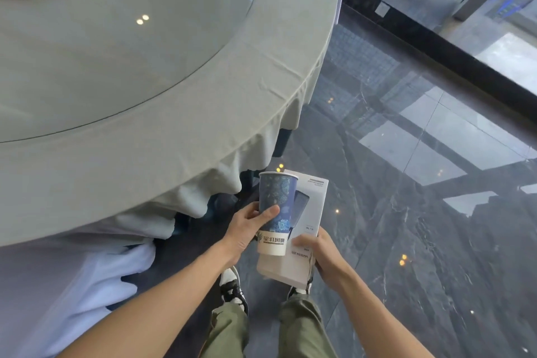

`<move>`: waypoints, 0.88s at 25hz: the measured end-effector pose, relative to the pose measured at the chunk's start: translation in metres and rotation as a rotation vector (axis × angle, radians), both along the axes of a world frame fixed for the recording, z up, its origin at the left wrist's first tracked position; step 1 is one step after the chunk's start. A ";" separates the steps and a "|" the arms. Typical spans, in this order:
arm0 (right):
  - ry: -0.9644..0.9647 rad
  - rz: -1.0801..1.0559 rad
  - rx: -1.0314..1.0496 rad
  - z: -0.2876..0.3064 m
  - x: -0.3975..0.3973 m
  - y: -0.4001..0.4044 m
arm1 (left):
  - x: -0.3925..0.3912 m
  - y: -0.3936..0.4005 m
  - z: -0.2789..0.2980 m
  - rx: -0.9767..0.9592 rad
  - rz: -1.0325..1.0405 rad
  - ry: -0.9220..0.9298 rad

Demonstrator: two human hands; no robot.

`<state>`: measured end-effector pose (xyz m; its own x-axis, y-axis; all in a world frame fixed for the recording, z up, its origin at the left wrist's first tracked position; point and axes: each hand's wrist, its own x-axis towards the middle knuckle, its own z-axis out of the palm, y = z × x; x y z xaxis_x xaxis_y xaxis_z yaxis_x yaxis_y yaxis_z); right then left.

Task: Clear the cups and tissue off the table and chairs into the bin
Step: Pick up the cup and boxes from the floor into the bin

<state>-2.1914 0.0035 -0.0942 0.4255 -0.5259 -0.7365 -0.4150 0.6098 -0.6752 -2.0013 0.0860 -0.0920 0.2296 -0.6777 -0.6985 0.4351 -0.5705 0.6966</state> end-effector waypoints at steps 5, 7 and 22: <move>0.039 -0.085 -0.015 -0.074 -0.015 -0.041 | -0.011 -0.043 -0.070 0.048 -0.011 -0.036; 0.062 -0.125 -0.015 -0.109 -0.026 -0.057 | -0.018 -0.059 -0.103 0.075 0.025 -0.058; 0.237 -0.153 0.058 -0.252 -0.069 -0.112 | -0.003 -0.100 -0.289 0.216 0.101 -0.556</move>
